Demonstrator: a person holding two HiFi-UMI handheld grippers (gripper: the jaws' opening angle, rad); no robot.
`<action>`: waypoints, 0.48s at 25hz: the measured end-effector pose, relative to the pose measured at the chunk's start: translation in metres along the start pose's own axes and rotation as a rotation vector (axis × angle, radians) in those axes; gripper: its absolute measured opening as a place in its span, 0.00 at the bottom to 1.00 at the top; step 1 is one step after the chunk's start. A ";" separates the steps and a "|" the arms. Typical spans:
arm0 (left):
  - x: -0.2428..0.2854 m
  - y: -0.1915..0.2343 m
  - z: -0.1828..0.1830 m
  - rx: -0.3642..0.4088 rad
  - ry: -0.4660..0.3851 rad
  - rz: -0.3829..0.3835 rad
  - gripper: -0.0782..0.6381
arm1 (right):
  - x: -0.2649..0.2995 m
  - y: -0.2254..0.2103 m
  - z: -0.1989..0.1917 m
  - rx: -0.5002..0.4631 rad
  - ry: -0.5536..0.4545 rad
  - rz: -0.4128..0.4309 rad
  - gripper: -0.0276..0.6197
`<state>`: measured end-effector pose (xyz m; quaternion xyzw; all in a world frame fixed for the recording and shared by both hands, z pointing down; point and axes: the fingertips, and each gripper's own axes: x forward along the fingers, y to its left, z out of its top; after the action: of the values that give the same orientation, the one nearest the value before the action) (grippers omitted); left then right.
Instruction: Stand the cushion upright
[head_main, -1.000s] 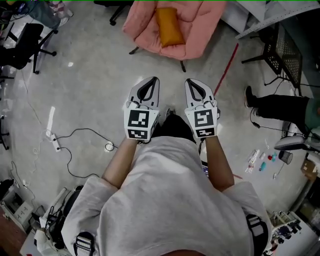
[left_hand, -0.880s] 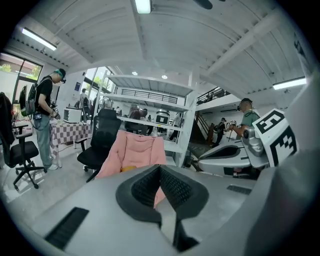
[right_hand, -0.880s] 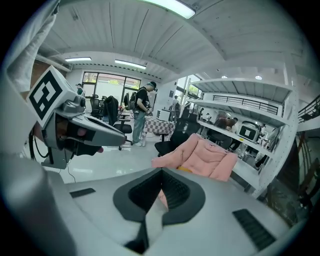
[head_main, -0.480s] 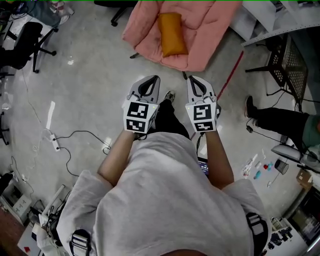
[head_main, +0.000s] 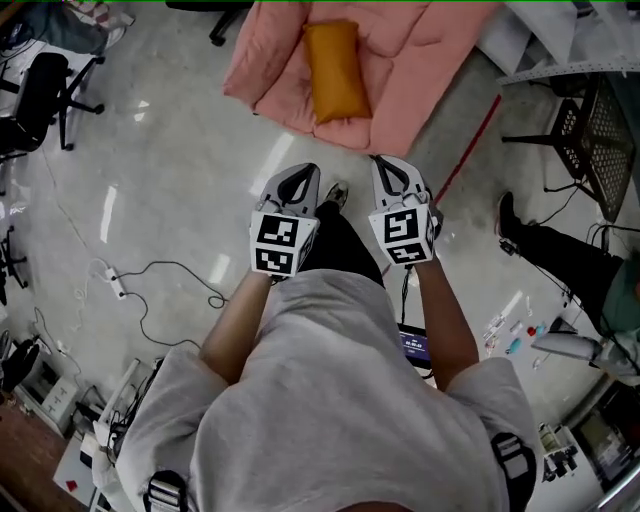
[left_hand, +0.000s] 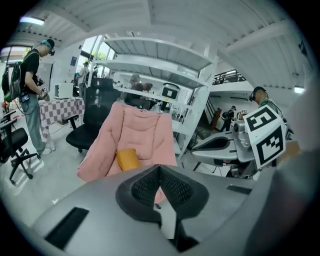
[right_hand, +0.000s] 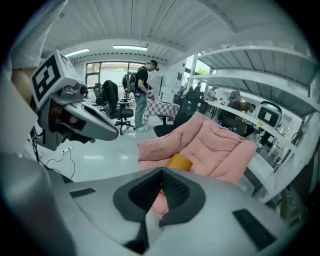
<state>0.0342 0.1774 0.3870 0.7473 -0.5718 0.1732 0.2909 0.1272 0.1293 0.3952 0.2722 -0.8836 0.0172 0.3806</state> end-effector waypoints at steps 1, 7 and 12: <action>0.010 0.001 -0.005 -0.003 0.013 0.002 0.13 | 0.010 -0.004 -0.007 -0.012 0.009 0.016 0.05; 0.071 0.017 -0.032 -0.025 0.098 -0.023 0.13 | 0.062 -0.009 -0.053 -0.026 0.098 0.078 0.05; 0.122 0.048 -0.054 0.012 0.152 -0.038 0.13 | 0.110 -0.009 -0.086 0.018 0.170 0.102 0.05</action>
<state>0.0275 0.1104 0.5120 0.7446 -0.5325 0.2273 0.3322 0.1271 0.0906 0.5295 0.2277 -0.8606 0.0677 0.4505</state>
